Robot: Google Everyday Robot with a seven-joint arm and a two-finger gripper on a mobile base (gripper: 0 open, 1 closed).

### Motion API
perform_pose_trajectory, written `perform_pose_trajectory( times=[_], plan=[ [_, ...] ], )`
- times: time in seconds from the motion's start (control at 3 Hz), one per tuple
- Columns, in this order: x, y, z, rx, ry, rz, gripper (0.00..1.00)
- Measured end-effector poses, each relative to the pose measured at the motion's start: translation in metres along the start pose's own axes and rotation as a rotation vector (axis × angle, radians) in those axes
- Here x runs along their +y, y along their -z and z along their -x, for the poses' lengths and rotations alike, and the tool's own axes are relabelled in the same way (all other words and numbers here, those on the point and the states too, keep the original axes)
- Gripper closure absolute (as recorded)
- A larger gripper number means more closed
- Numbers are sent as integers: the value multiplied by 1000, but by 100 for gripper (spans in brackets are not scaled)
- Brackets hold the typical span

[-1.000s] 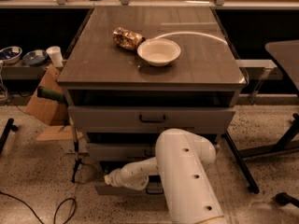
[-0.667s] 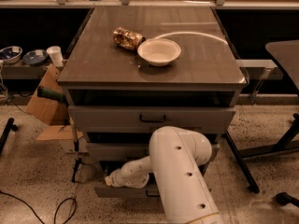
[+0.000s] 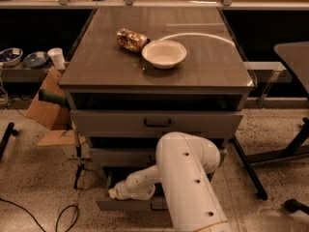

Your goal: Open bottom drawer

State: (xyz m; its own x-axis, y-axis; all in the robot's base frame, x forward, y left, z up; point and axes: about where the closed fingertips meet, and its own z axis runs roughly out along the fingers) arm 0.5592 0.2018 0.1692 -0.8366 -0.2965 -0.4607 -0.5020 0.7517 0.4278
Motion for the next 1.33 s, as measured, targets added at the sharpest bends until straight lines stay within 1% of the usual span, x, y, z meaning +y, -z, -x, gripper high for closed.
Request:
perform_pose_trajectory(
  times=[0.33,0.67,1.0,1.33],
  plan=[
    [1,2,0,0,-1,0,100],
    [2,4,-24,10,-13,-2,100],
    [7,15,-44,43,-25,-12,100],
    [9,22,-50,47,-34,-17,100]
  ],
)
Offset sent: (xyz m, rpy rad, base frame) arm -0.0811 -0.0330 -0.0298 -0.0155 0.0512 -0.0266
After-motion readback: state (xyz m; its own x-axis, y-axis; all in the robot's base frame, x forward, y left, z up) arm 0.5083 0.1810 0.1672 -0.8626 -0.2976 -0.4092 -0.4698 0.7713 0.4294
